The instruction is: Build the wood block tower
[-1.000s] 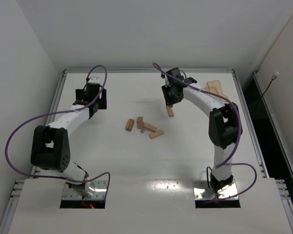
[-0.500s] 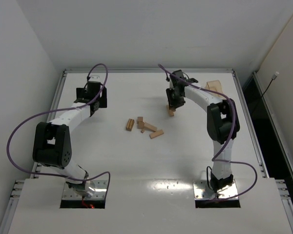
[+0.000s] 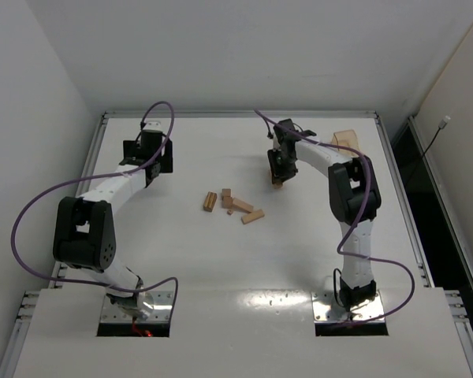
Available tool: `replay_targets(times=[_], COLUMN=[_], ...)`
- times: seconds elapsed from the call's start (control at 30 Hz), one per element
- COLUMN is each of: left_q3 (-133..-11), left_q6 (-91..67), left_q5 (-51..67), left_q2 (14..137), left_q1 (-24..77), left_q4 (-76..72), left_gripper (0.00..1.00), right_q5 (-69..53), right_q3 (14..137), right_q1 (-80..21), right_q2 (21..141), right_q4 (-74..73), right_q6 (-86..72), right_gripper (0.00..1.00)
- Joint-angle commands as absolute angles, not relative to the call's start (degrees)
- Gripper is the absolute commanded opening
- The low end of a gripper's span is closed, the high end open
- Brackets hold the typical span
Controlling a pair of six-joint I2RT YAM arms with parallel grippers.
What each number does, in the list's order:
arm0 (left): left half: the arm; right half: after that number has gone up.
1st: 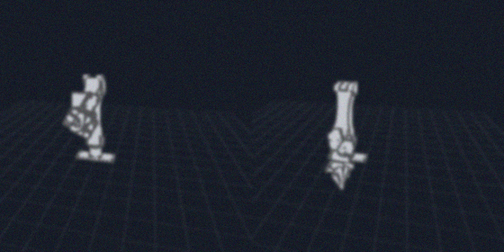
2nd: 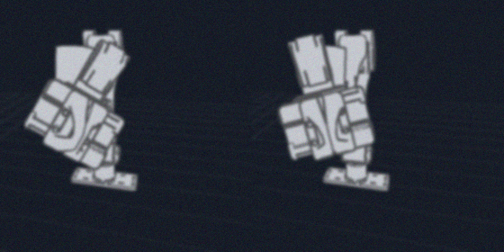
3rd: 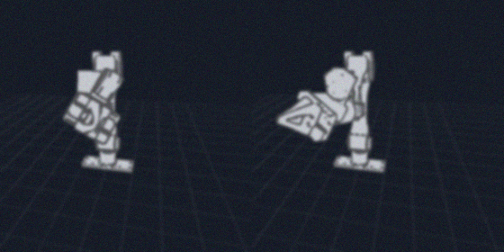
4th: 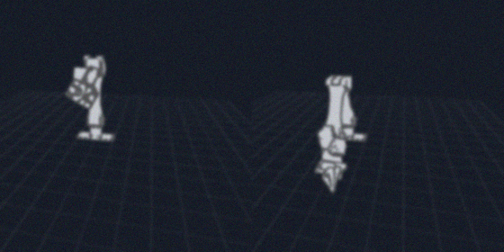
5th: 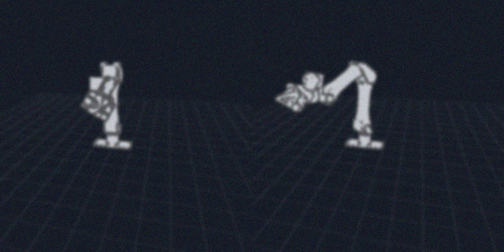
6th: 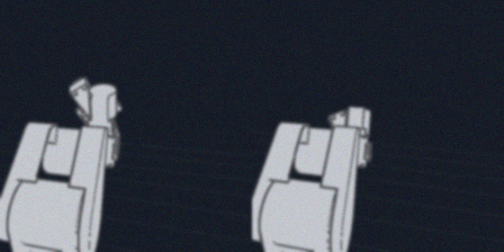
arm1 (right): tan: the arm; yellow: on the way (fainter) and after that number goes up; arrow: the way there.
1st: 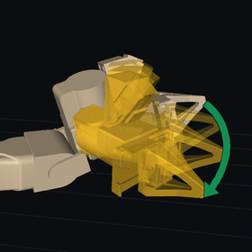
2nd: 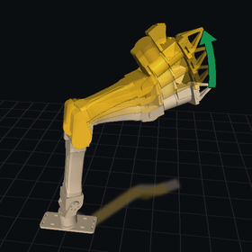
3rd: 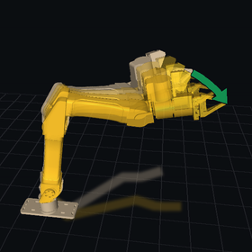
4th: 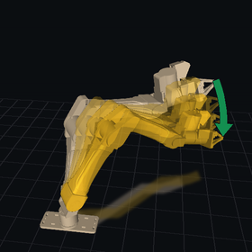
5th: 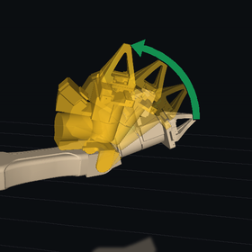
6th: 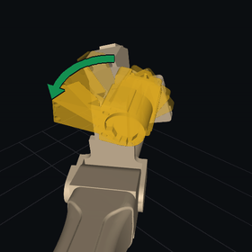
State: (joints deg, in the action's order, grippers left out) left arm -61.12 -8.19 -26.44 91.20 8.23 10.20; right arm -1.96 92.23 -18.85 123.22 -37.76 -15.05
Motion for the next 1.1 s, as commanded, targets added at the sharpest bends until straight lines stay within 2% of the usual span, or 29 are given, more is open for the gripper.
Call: replay_targets(times=[0.0,0.9,1.0,1.07], left_q3=[-63.5,-63.5,-63.5,-63.5], left_q6=[-8.1,-7.6,-7.6,-7.6], left_q5=[-26.9,-26.9,-26.9,-26.9], left_q2=[91.8,92.8,92.8,92.8], left_q1=[8.4,8.4,8.4,8.4], left_q4=[8.8,8.8,8.8,8.8], left_gripper=[0.99,0.99,0.99,0.99], right_q5=[-2.4,-3.5,-3.5,-3.0], right_q3=[94.1,96.3,96.3,96.3], right_q1=[-18.5,-17.9,-17.9,-17.9], right_q2=[123.9,126.0,126.6,126.6], right_q4=[-36.6,-35.5,-35.5,-36.0], right_q6=[-16.0,-16.5,-16.5,-16.5], right_gripper=[0.00,0.00,0.09,0.12])
